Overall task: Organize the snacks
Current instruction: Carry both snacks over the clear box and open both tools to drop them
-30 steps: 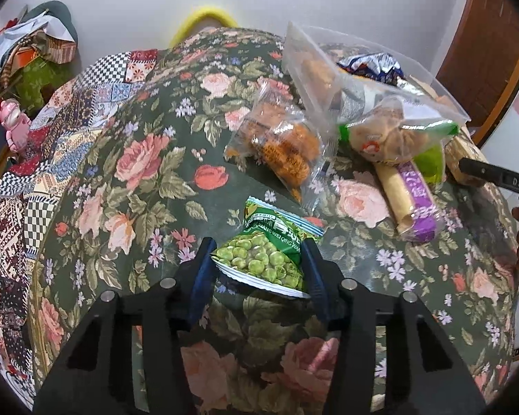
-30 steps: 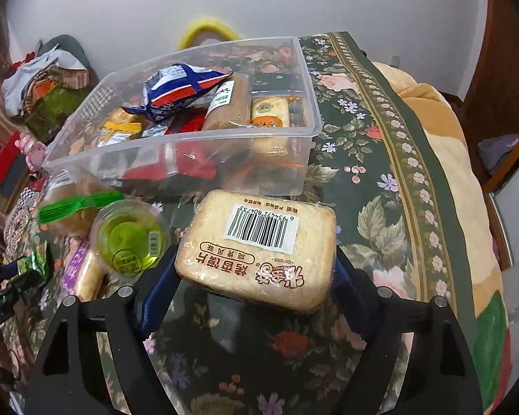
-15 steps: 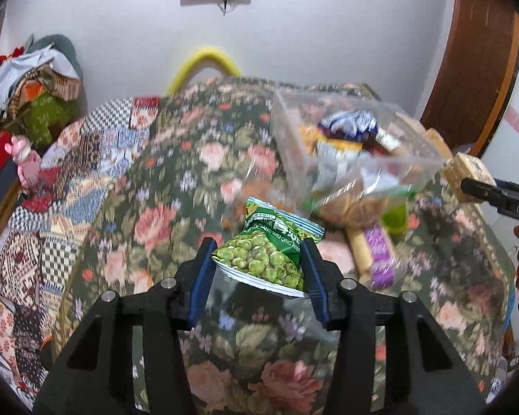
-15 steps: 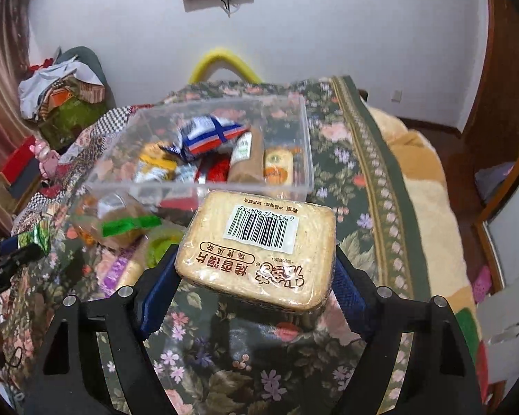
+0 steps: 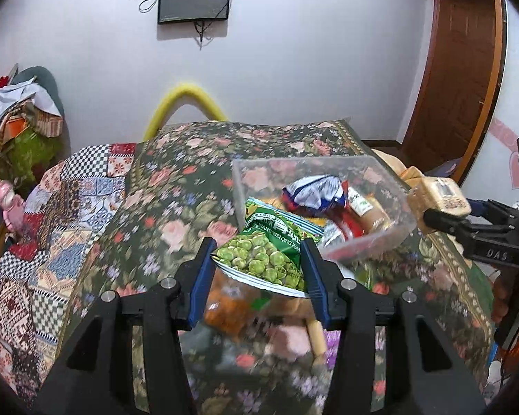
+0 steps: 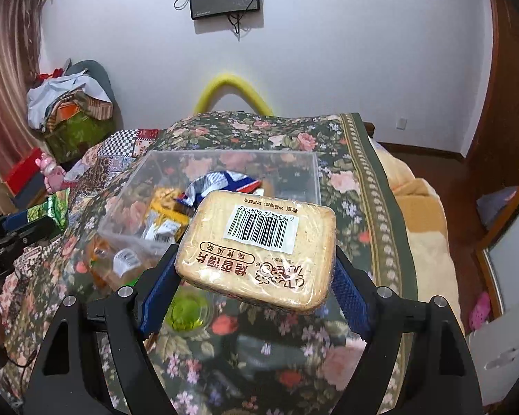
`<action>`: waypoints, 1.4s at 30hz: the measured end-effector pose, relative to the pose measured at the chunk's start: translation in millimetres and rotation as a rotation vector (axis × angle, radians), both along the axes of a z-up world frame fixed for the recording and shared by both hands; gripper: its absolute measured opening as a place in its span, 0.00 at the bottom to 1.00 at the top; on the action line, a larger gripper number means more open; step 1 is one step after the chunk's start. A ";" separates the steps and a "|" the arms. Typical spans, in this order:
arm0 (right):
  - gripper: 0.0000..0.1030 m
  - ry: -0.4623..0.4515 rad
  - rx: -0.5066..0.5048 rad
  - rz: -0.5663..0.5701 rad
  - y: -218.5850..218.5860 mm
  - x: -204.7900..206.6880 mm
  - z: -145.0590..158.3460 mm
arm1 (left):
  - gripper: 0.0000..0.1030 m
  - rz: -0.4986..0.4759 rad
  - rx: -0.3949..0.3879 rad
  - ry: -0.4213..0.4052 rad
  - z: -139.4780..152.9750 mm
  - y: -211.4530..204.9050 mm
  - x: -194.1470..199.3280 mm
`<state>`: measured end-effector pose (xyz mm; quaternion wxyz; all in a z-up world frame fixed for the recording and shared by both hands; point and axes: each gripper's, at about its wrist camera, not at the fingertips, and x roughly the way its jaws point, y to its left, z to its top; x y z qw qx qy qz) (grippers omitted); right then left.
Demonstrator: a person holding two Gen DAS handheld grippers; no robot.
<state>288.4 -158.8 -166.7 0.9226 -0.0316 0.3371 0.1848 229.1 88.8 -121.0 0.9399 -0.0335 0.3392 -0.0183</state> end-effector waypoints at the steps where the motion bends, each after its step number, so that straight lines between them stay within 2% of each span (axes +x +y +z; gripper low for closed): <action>1: 0.78 0.002 -0.001 0.000 2.1 5.3 -0.7 | 0.47 -0.006 0.000 0.001 -0.3 -2.7 7.5; 11: 0.78 0.041 -0.010 0.003 14.0 41.3 -13.4 | 0.48 -0.009 0.015 0.027 -14.9 -16.0 59.2; 22: 0.78 0.097 -0.006 0.013 27.1 61.1 -35.0 | 0.48 0.010 0.032 0.066 -37.2 -22.2 93.9; 36: 0.80 0.110 -0.054 0.034 31.5 61.2 -38.5 | 0.48 0.002 0.024 0.092 -39.1 -22.9 93.4; 42: 0.82 0.087 -0.064 0.043 27.3 46.7 -27.6 | 0.60 -0.004 0.033 0.075 -25.5 -22.9 73.1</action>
